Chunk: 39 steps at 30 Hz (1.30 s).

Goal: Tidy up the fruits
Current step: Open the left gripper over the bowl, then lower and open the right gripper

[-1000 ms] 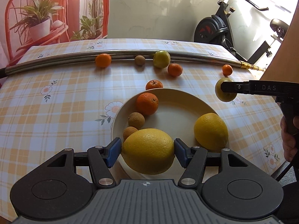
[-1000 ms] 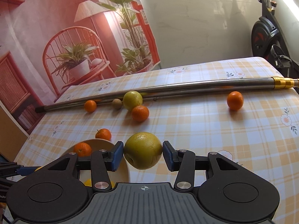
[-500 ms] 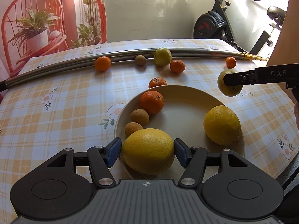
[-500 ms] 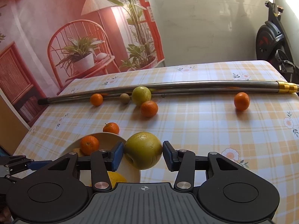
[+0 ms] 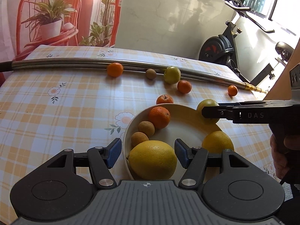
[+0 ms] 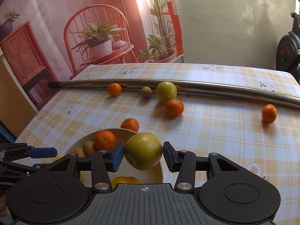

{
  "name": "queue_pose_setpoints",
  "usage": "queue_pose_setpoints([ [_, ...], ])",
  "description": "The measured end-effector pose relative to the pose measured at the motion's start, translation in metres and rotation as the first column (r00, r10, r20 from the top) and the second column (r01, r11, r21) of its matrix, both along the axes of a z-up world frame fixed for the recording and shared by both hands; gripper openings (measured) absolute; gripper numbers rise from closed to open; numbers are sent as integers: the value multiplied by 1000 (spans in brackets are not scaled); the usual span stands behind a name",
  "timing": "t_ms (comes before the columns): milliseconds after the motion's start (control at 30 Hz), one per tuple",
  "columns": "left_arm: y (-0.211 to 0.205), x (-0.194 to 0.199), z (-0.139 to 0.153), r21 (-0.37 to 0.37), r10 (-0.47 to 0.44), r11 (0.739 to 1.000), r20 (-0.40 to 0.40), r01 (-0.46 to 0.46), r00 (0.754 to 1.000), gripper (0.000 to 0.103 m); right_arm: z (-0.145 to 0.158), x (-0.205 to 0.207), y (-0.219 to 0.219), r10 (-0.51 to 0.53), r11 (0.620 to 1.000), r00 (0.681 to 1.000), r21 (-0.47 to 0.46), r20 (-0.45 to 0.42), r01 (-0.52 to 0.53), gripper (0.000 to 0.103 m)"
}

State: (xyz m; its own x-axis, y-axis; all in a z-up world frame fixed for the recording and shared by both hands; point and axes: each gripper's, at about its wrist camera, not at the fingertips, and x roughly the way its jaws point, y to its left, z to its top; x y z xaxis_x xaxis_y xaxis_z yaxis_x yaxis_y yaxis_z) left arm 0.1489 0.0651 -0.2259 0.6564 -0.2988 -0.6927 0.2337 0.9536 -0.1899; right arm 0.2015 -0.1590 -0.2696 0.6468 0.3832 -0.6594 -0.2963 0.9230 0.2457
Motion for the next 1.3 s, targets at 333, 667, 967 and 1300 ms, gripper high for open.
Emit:
queue_pose_setpoints([
  [333,9,5,8,-35,69,997,27,-68,997,65,-13,22,39,106,992,994,-70,-38,-109,42],
  [667,15,6,7,-50,91,995,12,-91,996,64,-18,32,46,114,990,992,-78,-47,-117,42],
  [967,15,5,9,-57,105,993,5,-104,995,64,-19,34,47,124,990,991,-64,-47,-127,43],
  [1300,12,3,12,-47,95,994,17,-94,995,64,-6,27,44,127,991,992,-27,-9,-127,43],
])
